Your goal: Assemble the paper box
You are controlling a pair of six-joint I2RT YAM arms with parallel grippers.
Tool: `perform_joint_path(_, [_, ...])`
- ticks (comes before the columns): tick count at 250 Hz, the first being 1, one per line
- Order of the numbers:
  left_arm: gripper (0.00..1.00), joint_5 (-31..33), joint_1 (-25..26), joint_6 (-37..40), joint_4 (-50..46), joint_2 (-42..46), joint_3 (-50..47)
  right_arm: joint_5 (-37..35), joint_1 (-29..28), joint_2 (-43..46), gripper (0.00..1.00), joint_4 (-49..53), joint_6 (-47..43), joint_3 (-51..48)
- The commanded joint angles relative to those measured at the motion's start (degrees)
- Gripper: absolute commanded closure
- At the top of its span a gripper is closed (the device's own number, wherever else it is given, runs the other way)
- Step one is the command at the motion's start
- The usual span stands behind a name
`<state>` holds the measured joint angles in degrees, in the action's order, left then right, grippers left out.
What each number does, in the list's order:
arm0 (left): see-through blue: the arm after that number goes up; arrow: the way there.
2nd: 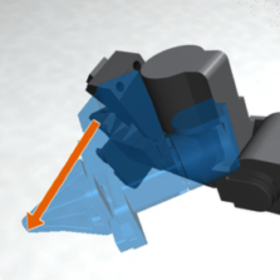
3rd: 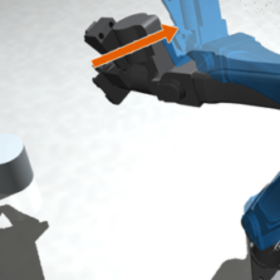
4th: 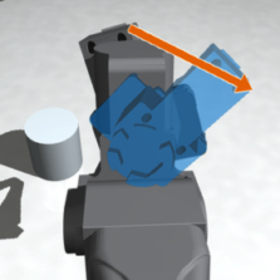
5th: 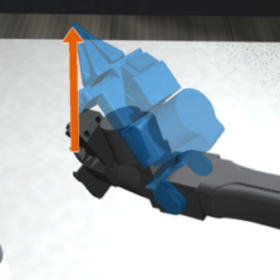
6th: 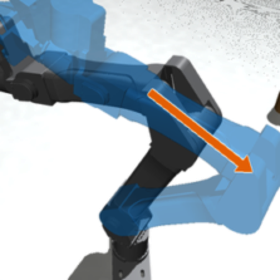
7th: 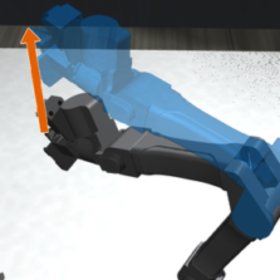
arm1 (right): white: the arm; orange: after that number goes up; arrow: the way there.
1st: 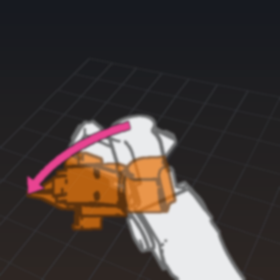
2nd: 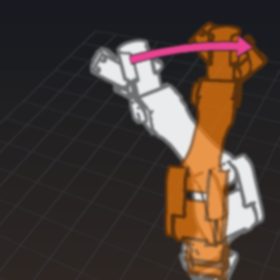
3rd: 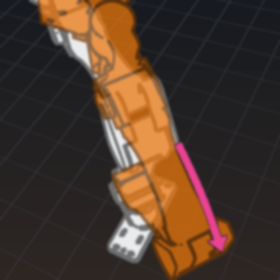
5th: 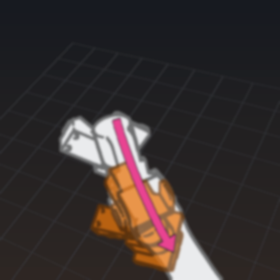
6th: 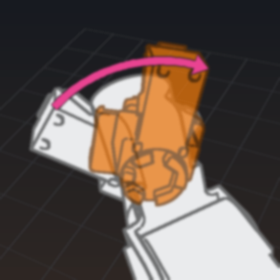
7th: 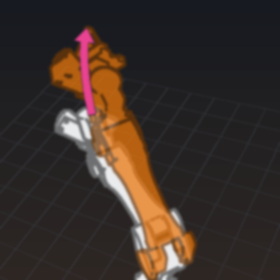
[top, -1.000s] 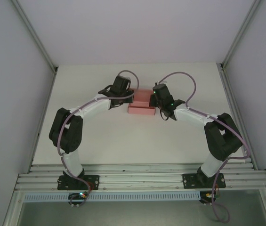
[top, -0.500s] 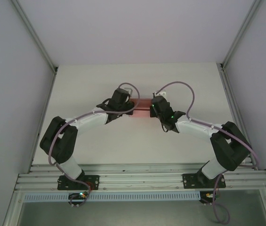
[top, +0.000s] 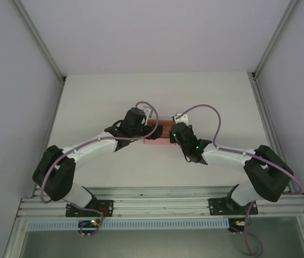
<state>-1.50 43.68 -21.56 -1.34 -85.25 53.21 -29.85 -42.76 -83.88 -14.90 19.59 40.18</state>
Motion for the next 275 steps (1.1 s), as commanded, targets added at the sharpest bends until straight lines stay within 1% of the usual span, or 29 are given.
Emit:
perform_joint_path(1, [0.02,-0.03,1.1,0.23,-1.31,4.11,-1.15,-0.81,-1.78,1.27,1.0,-2.95,-0.66,-2.42])
perform_joint_path(6, [0.0,0.08,1.14,0.08,-1.53,4.61,-1.31,-0.83,-1.88,1.36,1.0,-3.35,-0.76,-2.84])
perform_joint_path(37, [0.0,-0.12,1.7,-0.15,-3.53,7.96,-1.6,-0.78,-3.06,1.82,1.0,-4.47,-1.17,-4.14])
perform_joint_path(63, [0.0,-0.59,1.96,-0.39,-6.33,10.7,-1.18,-1.61,-4.33,2.32,0.96,-3.33,-0.98,-4.22])
perform_joint_path(98, [0.0,2.13,2.03,-0.11,-6.07,13.77,-3.2,-2.22,-5.24,2.9,0.95,-3.2,-0.62,-4.59])
perform_joint_path(119, [0.0,4.53,1.98,-0.52,-8.09,14.49,-2.63,-2.43,-5.79,3.17,0.95,-2.54,-0.52,-4.59])
perform_joint_path(132, [0.0,6.66,1.87,-1.49,-9.75,14.66,-2.03,-2.71,-6.14,3.43,0.91,-1.91,-0.37,-4.59])
perform_joint_path(155, [0.0,8.45,1.68,-2.47,-11.44,14.53,-1.62,-3.11,-6.68,3.54,0.85,-1.27,0.11,-4.85])
perform_joint_path(169, [0.0,8.53,1.34,-2.96,-11.75,14.25,-1.45,-3.11,-7.02,5.75,0.8,-1.09,0.32,-5.06])
perform_joint_path(190, [0.0,8.7,0.76,-4.06,-12.45,13.55,-1.27,-3.14,-7.4,6.83,0.78,-0.38,0.33,-5.2])
perform_joint_path(208, [0.0,8.0,0.23,-5.13,-13.0,12.8,-1.27,-2.89,-7.64,7.39,0.74,0.5,0.49,-5.53])
perform_joint_path(235, [0.0,6.66,-0.35,-6.18,-13.27,12.1,-2.18,-0.85,-8.11,7.75,0.73,0.94,0.79,-6.42])
perform_joint_path(246, [0.0,5.51,-0.6,-6.04,-13.45,11.79,-2.57,0.42,-8.42,7.98,0.69,1.71,0.89,-6.6])
perform_joint_path(265, [0.0,4.57,-0.68,-5.8,-14.02,11.36,-3.49,0.62,-9.5,8.79,0.63,3.51,1.2,-6.96])
perform_joint_path(275, [0.0,4.57,-0.69,-5.86,-14.21,11.17,-4.04,0.22,-10.22,9.5,0.58,5.1,1.43,-7.18])
